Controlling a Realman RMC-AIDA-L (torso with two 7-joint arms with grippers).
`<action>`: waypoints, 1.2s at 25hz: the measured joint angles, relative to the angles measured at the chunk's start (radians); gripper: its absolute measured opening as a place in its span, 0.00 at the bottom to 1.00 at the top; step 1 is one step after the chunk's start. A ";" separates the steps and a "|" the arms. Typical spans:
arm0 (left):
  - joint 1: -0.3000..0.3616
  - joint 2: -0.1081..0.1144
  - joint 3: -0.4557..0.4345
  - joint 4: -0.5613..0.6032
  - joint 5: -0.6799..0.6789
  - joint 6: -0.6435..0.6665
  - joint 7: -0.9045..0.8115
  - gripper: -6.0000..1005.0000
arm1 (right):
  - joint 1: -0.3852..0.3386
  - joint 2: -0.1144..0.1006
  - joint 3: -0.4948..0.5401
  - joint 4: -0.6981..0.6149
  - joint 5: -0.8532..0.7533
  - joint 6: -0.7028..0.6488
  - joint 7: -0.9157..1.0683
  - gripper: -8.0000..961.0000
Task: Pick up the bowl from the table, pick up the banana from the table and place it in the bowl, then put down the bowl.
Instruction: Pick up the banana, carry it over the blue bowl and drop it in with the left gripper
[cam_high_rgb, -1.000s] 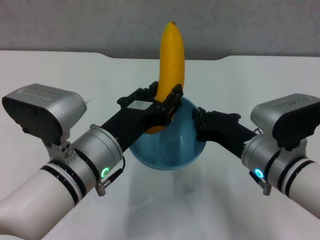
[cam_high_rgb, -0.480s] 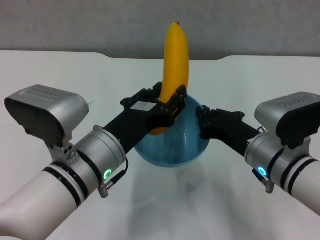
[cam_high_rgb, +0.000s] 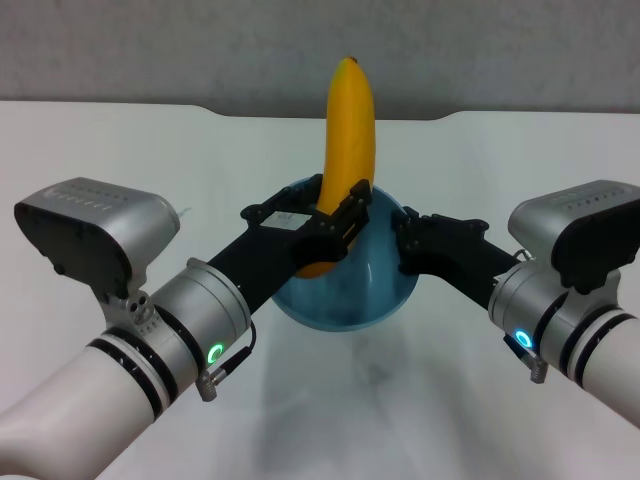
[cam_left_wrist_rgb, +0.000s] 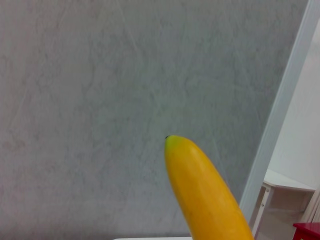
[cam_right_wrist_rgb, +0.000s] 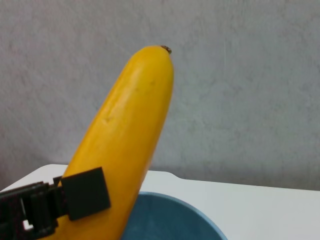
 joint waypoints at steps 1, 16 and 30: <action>0.000 0.000 0.000 0.000 0.000 0.000 -0.001 0.51 | 0.000 0.000 0.000 0.000 0.000 0.000 0.000 0.10; -0.012 -0.002 0.002 0.028 0.000 -0.002 -0.001 0.56 | -0.007 0.000 0.025 -0.003 -0.010 0.000 -0.001 0.10; -0.020 0.004 0.013 0.030 0.008 -0.003 -0.007 0.65 | -0.008 0.000 0.024 0.001 -0.010 0.000 -0.001 0.11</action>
